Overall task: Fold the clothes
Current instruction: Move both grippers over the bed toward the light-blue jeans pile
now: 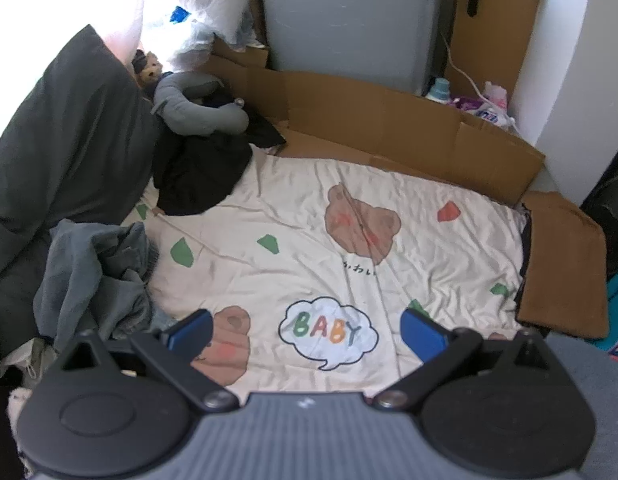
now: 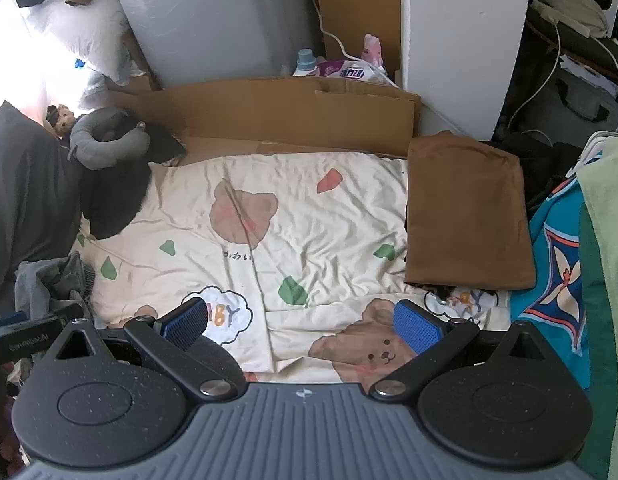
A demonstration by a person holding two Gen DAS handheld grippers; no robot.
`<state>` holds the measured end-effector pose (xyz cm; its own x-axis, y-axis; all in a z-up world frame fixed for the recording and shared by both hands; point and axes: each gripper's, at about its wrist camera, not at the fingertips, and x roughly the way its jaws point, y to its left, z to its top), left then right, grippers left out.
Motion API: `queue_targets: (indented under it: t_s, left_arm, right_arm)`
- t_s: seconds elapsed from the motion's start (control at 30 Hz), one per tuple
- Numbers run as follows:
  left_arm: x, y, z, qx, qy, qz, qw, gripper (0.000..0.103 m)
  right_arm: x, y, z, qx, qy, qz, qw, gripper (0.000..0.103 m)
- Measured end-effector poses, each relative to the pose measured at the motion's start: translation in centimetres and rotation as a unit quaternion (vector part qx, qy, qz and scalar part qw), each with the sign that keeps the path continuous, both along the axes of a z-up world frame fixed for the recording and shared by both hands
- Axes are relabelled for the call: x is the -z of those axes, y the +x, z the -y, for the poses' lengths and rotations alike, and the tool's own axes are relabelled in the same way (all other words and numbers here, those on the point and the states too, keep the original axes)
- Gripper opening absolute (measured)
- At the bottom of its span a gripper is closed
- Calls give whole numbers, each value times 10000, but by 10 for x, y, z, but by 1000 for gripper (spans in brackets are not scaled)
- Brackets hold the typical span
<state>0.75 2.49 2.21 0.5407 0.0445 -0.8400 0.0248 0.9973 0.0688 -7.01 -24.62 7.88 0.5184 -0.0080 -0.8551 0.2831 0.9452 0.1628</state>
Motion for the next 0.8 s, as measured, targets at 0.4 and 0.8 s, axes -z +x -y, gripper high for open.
queue_targets:
  t_s: [0.4,0.8]
  left_arm:
    - [-1,0,-4,40,-61,-96,9999,101]
    - [-10,7,-32,128,-335,104,9993,98]
  right_arm:
    - [-1,-9,5,120,-55,70,9999,102]
    - [-5,-11,13,313,75,153,9994,102]
